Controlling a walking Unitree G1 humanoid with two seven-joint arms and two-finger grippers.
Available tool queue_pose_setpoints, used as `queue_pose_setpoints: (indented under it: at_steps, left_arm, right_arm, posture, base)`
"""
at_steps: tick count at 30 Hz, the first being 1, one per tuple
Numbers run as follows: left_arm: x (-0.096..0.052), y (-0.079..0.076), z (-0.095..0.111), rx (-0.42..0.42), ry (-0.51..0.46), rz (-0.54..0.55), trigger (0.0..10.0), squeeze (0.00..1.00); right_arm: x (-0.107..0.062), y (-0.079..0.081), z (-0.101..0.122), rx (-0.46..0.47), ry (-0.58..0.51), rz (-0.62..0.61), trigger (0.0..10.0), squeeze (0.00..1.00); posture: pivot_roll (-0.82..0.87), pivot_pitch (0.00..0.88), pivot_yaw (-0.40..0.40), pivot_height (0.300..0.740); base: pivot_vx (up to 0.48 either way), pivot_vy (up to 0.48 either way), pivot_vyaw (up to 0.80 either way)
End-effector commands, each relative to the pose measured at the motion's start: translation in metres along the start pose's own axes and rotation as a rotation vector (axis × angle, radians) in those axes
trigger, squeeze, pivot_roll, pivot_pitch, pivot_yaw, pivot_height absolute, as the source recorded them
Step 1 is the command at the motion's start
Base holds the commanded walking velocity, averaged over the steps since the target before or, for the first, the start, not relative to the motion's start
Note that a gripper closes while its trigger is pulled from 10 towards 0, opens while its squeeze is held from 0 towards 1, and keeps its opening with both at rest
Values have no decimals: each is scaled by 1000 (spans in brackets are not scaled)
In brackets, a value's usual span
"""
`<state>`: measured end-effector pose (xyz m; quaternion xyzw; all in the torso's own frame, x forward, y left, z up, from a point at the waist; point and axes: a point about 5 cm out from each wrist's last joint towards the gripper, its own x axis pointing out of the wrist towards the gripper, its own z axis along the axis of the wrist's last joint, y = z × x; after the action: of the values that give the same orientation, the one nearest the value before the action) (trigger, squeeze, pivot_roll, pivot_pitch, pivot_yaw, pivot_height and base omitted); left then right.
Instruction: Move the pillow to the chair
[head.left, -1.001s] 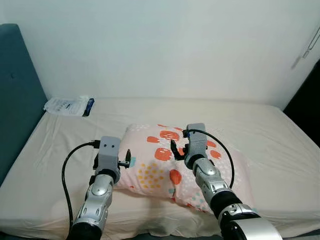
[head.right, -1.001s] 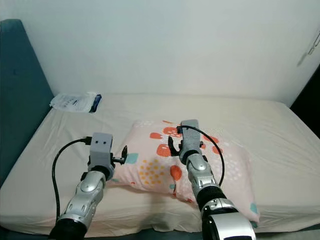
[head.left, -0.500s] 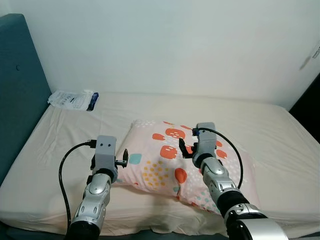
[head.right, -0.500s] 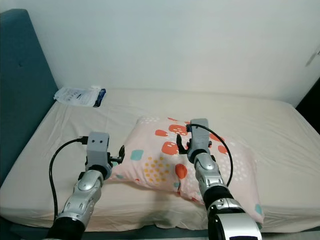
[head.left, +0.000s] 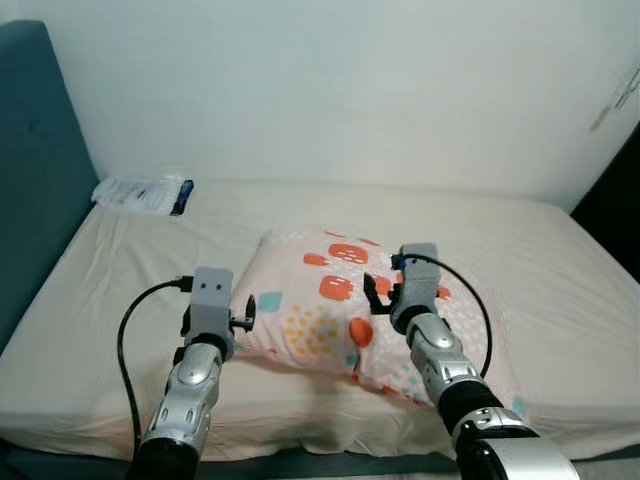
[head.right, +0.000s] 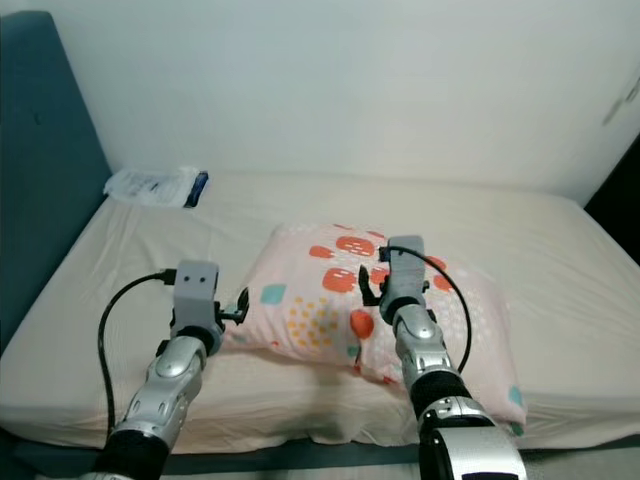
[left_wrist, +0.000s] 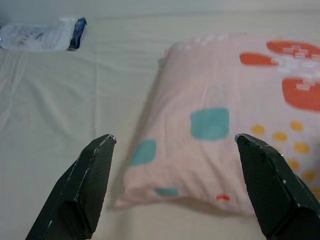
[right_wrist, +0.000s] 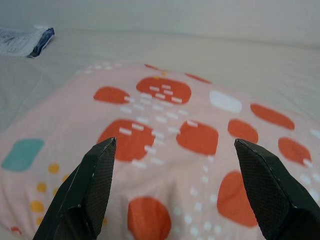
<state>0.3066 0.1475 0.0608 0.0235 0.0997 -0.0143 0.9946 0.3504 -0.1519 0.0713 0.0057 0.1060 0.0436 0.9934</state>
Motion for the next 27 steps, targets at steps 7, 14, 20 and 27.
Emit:
queue_pose_setpoints:
  at_steps: [7, 14, 20, 27]
  left_arm:
    - [-1, 0, -4, 8, 24, -10, 10000, 0]
    - [-1, 0, -4, 16, 24, -19, 10000, 0]
    - [5, 1, 0, 1, 29, -31, 10000, 0]
    - [29, 19, 24, -97, 21, -16, 10000, 0]
  right_arm:
    - [0, 1, 3, 13, -17, 1, 10000, 0]
    - [0, 2, 3, 22, -24, 3, 10000, 0]
    - [0, 4, 4, 39, -27, 23, 10000, 0]
    - [2, 7, 9, 48, -45, 35, 10000, 0]
  posture:
    - [3, 0, -89, 631]
    - [5, 0, -83, 611]
    - [5, 0, -81, 601]
    - [4, 37, -78, 596]
  base:
    - [0, 0, 0]
    - [0, 0, 0]
    - [0, 0, 0]
    - [0, 0, 0]
